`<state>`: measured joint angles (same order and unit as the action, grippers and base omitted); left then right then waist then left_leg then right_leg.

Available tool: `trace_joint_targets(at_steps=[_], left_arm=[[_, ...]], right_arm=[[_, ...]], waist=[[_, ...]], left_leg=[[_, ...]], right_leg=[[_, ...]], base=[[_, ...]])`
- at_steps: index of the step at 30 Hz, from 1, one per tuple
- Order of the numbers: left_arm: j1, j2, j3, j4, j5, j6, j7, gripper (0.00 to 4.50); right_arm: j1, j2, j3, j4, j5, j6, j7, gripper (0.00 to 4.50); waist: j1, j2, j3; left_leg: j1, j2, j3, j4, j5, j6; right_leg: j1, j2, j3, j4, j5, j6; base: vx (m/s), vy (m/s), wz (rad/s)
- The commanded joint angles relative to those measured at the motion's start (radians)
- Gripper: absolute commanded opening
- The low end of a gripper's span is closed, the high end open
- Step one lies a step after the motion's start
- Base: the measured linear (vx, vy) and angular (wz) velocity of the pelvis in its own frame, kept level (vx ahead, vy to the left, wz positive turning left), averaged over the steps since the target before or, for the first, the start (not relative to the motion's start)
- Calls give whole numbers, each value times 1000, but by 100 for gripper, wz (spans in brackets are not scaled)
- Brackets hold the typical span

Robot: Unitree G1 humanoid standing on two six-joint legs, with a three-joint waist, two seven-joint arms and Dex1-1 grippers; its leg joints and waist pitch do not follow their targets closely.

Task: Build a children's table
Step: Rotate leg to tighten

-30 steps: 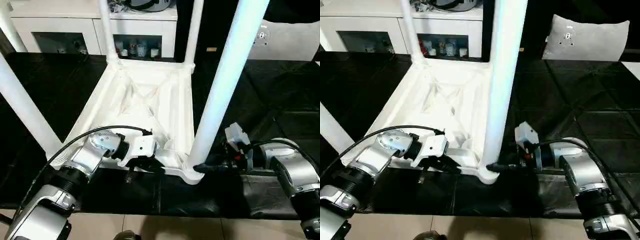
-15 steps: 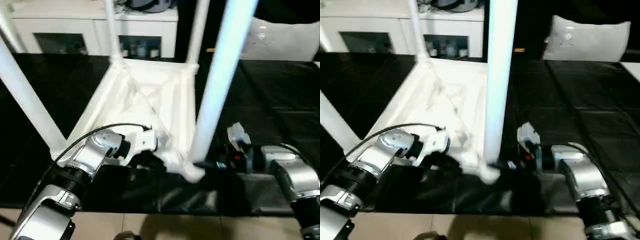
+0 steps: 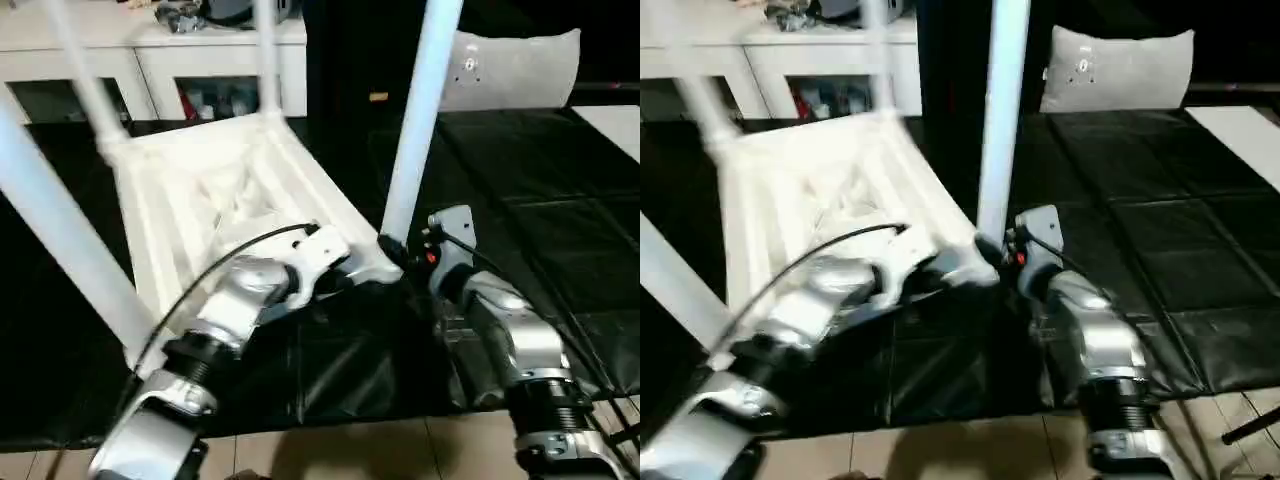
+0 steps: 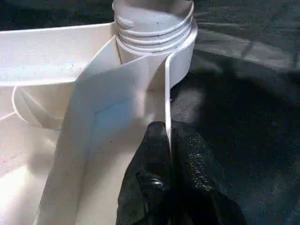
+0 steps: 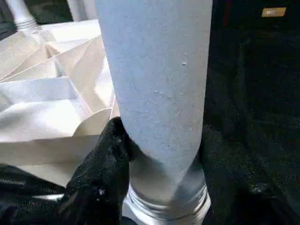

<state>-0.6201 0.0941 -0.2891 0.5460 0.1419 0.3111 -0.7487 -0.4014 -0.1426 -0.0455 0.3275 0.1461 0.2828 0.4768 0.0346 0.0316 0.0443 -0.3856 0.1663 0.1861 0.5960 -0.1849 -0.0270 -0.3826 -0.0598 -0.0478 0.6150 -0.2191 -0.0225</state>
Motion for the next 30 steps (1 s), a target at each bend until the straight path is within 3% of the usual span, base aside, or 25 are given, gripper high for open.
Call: trace_joint_targets(at_steps=[1, 3, 7, 9, 14, 15, 20, 23, 26, 30], left_arm=[[-8, -66, -32, -31, -21, -29, 7, 0], [-4, -51, -40, -30, -4, -23, 3, 0], [2, -6, -50, -23, 6, -40, -30, 0], [8, 21, -54, -21, 7, -60, -52, 0], [22, 81, -66, -11, 15, -127, -115, 0], [33, 122, -77, -10, 15, -167, -174, 0], [55, 195, -116, -32, -10, -273, -319, 0], [70, 257, -156, -54, -21, -335, -447, 0], [71, 286, -172, -58, -33, -371, -519, 0], [64, 313, -188, -63, -52, -411, -598, 0]], right_arm=[[10, 54, 65, 7, 16, 2, 37, 263], [15, 40, 46, -8, 32, -1, 54, 283], [34, -38, 44, -39, 53, -33, 164, 310], [48, -97, 61, -55, 51, -57, 242, 341], [65, -202, 57, -67, 59, -77, 374, 372], [66, -266, 59, -69, 63, -84, 454, 372], [67, -360, 79, -68, 96, -99, 620, 372], [65, -403, 102, -68, 116, -112, 737, 372], [58, -416, 119, -54, 123, -119, 787, 372], [48, -418, 136, -39, 136, -118, 844, 334]], waist=[[9, -12, -62], [10, -5, -60], [14, -7, -59], [19, -5, -59], [29, -11, -59], [29, -10, -57], [32, -10, -56], [36, -5, -57], [49, -4, -60], [62, -6, -60]], left_leg=[[13, 63, -30, -63, -85, 94], [15, 64, -30, -63, -97, 98], [15, 66, -31, -65, -134, 90], [16, 68, -30, -64, -123, 94], [15, 67, -29, -61, -123, 109], [15, 68, -30, -62, -132, 108], [17, 71, -30, -63, -164, 100], [20, 76, -28, -64, -154, 103], [23, 77, -26, -62, -140, 106], [24, 79, -25, -64, -141, 98]], right_leg=[[44, -92, 46, -71, -6, -229], [44, -93, 45, -73, -12, -234], [48, -93, 45, -78, -47, -230], [47, -93, 46, -76, -27, -230], [50, -94, 44, -75, -28, -225], [49, -95, 43, -78, -50, -226], [48, -96, 43, -82, -106, -223], [42, -92, 41, -76, -76, -235], [40, -93, 40, -70, -43, -246], [39, -95, 40, -68, -50, -248]], base=[[0, 0, 0], [0, 0, 0], [0, 0, 0], [0, 0, 0], [0, 0, 0], [0, 0, 0], [0, 0, 0], [0, 0, 0], [0, 0, 0], [0, 0, 0]])
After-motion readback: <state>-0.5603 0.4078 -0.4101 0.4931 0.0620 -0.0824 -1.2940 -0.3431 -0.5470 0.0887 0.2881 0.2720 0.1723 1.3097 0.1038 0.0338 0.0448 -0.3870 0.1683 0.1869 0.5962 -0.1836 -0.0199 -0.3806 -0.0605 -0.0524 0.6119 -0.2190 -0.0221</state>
